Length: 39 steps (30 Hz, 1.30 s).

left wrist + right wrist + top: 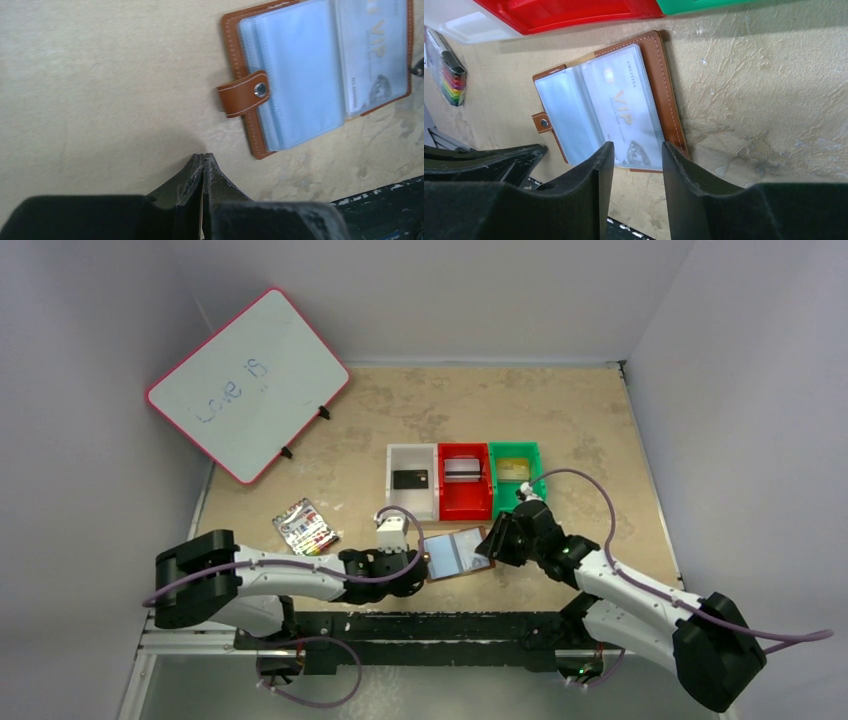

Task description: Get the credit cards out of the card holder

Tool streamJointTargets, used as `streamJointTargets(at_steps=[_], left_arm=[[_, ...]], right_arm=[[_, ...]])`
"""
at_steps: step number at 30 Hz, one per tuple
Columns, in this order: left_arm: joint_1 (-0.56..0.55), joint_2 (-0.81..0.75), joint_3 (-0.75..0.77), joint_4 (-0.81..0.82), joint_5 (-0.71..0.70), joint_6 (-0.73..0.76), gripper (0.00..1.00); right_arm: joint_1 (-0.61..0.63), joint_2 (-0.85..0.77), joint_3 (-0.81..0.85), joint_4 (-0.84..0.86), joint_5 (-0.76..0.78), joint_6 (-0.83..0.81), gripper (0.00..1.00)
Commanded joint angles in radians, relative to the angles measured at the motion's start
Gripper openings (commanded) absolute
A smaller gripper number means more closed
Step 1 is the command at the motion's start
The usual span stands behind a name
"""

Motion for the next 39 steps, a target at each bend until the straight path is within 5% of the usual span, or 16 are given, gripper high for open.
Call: streamJointTargets(at_steps=[1,6,10,13,22,35,39], left_arm=[[-0.004,-0.087,-0.019,-0.075,-0.081,-0.032,0.01],[0.001,-0.155,0.034,-0.114,-0.204,-0.033,0.42],[0.096,-0.13,0.083,-0.103,-0.181,0.009,0.51],[0.175,-0.089,0.089,-0.051,-0.088,0.059,0.51],[0.189,0.05,0.113,0.024,-0.014,0.098,0.51],[0.188,0.048,0.071,0.062,0.075,0.112,0.31],[0.185,0.013,0.042,0.053,0.087,0.101,0.28]], right_arm=[[0.001,0.015,0.065,-0.034,0.038,-0.003,0.44],[-0.001,0.066,0.139,-0.095,0.155,-0.024,0.48],[-0.021,0.115,0.173,-0.07,0.174,-0.056,0.52],[-0.04,0.155,0.176,-0.037,0.156,-0.076,0.53],[-0.066,0.278,0.137,0.117,-0.027,-0.111,0.51],[-0.049,0.146,0.015,0.197,-0.223,-0.054,0.39],[-0.021,0.088,0.027,0.108,-0.161,-0.021,0.4]])
